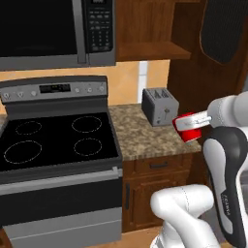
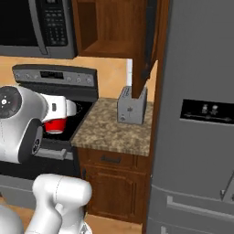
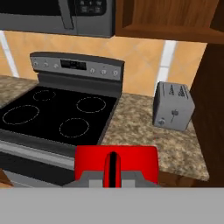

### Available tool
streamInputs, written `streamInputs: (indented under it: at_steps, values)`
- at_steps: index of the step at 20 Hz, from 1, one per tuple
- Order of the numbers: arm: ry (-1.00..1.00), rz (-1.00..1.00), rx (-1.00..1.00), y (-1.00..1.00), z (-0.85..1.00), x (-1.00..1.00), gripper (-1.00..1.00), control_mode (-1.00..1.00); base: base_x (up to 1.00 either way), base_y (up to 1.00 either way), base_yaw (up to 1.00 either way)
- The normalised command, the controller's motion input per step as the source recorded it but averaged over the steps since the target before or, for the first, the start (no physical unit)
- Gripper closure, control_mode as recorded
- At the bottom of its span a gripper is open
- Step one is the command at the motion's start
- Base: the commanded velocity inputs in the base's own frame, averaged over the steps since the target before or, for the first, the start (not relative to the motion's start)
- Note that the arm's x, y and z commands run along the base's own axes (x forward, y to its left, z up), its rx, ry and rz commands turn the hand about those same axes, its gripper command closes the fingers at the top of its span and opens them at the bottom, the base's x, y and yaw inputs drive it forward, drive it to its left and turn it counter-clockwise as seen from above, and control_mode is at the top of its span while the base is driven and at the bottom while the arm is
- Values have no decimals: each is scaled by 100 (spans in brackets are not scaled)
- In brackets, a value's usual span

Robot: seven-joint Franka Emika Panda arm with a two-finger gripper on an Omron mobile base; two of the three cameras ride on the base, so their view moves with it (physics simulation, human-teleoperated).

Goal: Gather all objects into one cabinet and sort the glasses and bowls to opposite sides.

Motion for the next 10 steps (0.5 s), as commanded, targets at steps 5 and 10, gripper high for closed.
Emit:
streamInputs:
  at_steps: [5, 10]
  values:
    - [0, 0, 0, 0, 0, 0, 100, 100, -100, 13, -35]
    - [0, 0, 0, 0, 0, 0, 100, 100, -82, 15, -46]
